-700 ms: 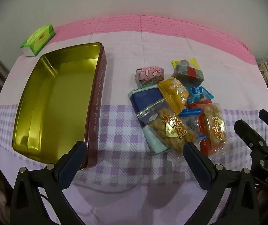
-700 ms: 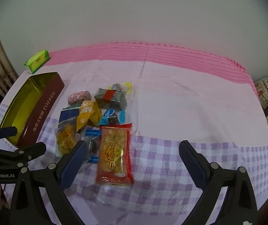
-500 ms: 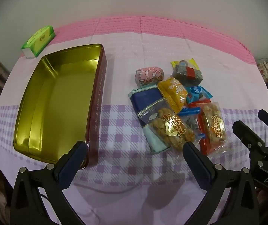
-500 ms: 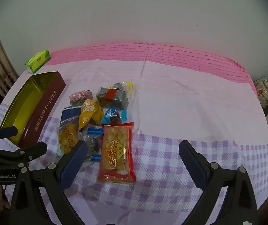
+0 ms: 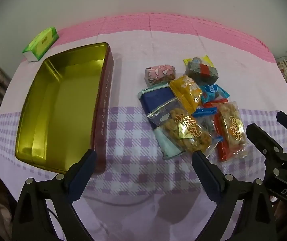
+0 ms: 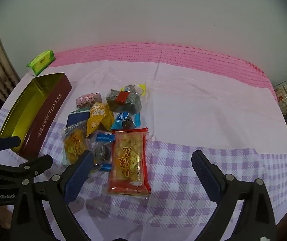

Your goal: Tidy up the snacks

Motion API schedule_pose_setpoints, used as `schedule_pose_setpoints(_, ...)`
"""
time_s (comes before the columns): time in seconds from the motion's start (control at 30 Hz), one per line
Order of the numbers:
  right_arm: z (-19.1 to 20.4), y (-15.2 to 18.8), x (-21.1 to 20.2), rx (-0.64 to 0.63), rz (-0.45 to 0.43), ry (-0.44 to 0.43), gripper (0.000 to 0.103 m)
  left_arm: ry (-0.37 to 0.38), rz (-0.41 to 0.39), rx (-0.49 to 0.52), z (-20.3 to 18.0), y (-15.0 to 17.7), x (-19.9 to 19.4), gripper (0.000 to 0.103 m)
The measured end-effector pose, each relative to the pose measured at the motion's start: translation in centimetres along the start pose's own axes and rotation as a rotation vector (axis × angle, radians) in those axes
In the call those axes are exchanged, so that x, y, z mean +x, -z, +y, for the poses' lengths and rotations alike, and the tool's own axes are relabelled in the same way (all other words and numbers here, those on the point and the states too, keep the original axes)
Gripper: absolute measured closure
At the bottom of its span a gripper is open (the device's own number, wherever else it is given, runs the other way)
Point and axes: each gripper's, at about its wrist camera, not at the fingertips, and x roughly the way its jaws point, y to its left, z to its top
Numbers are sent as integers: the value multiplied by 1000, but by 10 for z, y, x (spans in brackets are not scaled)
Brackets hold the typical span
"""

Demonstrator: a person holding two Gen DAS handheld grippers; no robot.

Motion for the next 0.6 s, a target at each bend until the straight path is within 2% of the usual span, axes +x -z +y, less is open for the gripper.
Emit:
schedule_pose_setpoints(0.17,0,2,1,2,-2,2,6,-8,-15,1,1,1,1,8)
schedule_pose_setpoints(0.6,3,2,5,-7,7,8,6,-32,7,29,-2,3,7,8)
